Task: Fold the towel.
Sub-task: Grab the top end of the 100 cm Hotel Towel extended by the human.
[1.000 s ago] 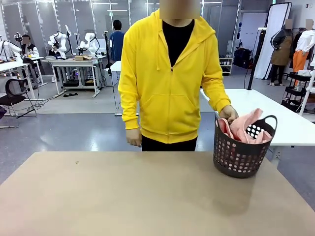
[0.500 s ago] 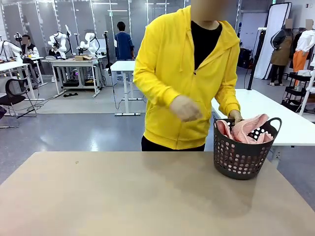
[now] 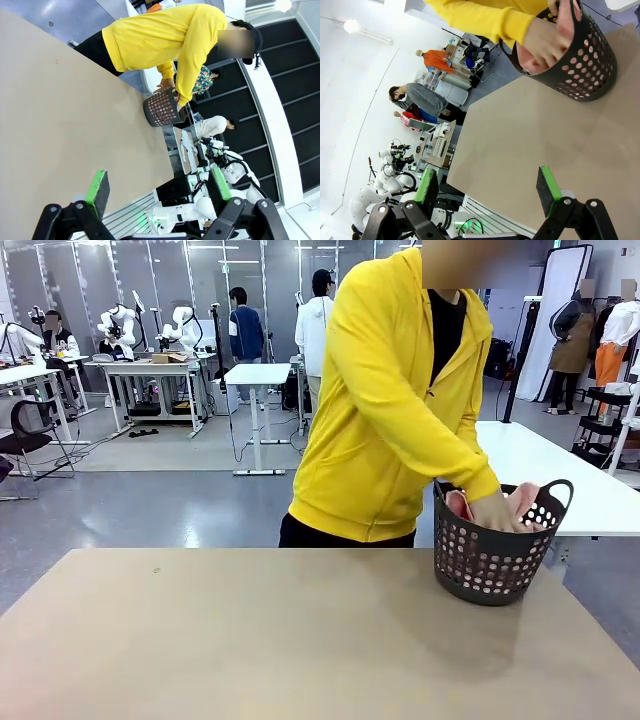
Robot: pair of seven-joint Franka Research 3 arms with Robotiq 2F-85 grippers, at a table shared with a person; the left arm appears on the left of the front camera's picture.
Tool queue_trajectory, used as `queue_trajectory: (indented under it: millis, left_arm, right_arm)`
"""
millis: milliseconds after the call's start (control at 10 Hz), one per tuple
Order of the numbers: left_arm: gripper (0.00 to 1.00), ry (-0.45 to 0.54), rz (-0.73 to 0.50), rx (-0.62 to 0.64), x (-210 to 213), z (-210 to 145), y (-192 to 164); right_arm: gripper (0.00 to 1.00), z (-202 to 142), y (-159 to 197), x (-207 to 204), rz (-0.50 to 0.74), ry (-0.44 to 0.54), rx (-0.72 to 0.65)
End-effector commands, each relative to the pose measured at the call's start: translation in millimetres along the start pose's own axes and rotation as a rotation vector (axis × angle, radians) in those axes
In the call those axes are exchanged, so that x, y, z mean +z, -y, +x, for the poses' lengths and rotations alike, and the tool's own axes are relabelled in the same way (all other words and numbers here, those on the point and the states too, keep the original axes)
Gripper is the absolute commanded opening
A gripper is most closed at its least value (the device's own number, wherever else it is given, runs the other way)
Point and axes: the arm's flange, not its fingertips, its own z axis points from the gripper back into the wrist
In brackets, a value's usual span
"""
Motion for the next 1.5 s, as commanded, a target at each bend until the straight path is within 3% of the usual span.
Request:
queue_trajectory:
  millis: [0,1400]
  left_arm:
    - [1.0,0.0,-0.014,-0.01,2.8,1.2,1.0]
    - [1.0,0.0,-0.014,-0.01,2.8,1.2,1.0]
  right_arm:
    - [1.0,1.9,0.4,0.9,0.011,0.009,0.013]
    - [1.0,1.9,0.4,0.9,0.011,0.009,0.013]
